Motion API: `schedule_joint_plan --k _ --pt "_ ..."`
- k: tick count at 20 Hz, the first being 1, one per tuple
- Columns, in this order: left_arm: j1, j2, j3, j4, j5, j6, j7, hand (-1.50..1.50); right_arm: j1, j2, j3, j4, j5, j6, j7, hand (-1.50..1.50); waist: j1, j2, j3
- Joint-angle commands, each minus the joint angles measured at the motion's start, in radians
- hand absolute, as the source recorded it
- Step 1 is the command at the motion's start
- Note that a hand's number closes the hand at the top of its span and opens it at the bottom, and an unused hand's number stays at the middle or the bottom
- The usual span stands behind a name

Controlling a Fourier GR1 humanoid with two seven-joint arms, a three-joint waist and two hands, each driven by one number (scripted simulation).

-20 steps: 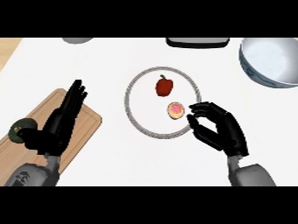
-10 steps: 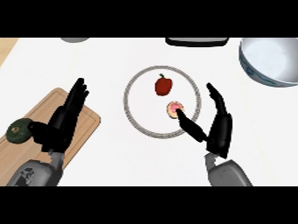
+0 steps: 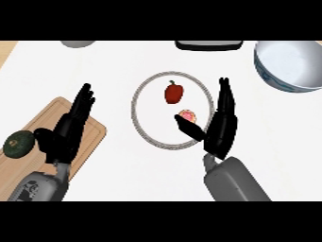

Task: Pick the cupcake from the placemat and place it in the bowl

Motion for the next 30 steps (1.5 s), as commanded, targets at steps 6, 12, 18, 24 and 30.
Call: schedule_joint_plan --k 6,12,18,24,30 --pt "0.001 0.001 0.001 -0.044 -0.009 0.0 0.033 0.0 -0.227 0.006 -0.005 -0.032 0.186 0.318 0.628 -1.5 0.007 0.0 0.004" --pt "0.015 -0.008 -0.005 -0.027 -0.023 -0.012 0.017 0.0 -0.296 0.006 0.036 -0.075 0.126 0.483 0.874 -1.5 0.011 0.004 0.005" --pt "0.027 -0.054 -0.013 -0.021 -0.048 0.013 0.014 0.0 -0.18 0.006 0.082 -0.118 0.09 0.487 0.867 -1.5 0.003 0.007 0.006" --pt "0.018 -0.046 0.018 -0.012 -0.058 -0.027 0.007 0.0 -0.156 0.006 0.155 -0.166 0.119 0.417 0.905 -1.5 0.008 0.009 0.006" --pt "-0.023 -0.055 0.071 0.065 -0.04 -0.072 -0.032 0.0 -0.133 0.006 0.159 -0.187 0.089 0.308 0.813 -1.5 0.007 0.012 0.006"
